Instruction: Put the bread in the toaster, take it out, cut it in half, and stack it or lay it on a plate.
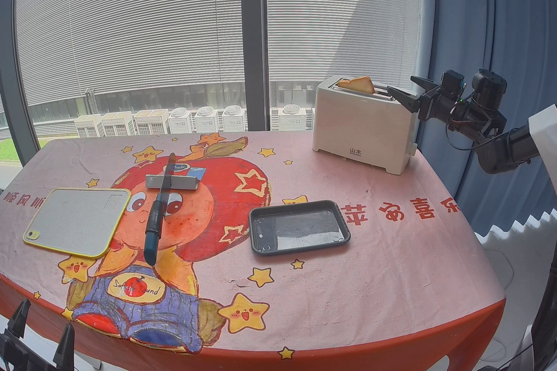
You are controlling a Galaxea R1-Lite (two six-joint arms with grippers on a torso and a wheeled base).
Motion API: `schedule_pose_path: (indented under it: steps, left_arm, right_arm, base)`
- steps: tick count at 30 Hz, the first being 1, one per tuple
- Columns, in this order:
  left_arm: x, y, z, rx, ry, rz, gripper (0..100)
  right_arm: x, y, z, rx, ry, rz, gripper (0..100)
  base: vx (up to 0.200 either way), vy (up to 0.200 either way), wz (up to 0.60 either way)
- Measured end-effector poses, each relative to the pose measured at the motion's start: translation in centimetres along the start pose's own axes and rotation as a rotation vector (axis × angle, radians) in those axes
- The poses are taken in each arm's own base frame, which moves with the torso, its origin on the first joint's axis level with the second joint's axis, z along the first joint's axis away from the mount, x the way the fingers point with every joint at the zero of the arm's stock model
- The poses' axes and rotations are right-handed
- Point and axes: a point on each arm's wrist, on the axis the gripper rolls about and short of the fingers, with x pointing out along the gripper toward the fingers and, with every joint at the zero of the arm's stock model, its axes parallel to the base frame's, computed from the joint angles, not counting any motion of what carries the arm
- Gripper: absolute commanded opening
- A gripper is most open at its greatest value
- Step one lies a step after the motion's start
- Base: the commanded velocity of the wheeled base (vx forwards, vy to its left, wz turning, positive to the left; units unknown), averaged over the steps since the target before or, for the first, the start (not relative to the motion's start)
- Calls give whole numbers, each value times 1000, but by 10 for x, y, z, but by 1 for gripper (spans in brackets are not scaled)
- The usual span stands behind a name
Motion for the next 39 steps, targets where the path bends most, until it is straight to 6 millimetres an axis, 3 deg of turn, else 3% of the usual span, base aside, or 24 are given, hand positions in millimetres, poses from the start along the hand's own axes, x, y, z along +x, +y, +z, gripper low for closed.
schedule_pose_path:
  steps: [8, 19, 20, 26, 34, 39]
  left_arm:
    - [0, 0, 0, 1, 0, -1, 100]
    - [0, 0, 0, 3, 0, -2, 100]
    - [0, 0, 0, 3, 0, -2, 100]
    - [0, 0, 0, 3, 0, -2, 100]
    - [0, 0, 0, 5, 0, -2, 100]
    - [0, 0, 0, 4, 0, -2, 100]
  right_arm:
    - [-33, 24, 2, 159, 71, -57, 100]
    - [-77, 54, 25, 290, 80, -76, 100]
    - [-79, 55, 28, 287, 74, -75, 0]
    - [-93, 63, 43, 272, 47, -72, 0]
    - [-114, 77, 30, 285, 89, -70, 0]
    - [-120, 76, 25, 270, 71, -83, 0]
  base:
    - [0, 0, 0]
    - [0, 0, 0]
    - [0, 0, 0]
    - [0, 0, 0]
    - [0, 0, 0]
    - [0, 0, 0]
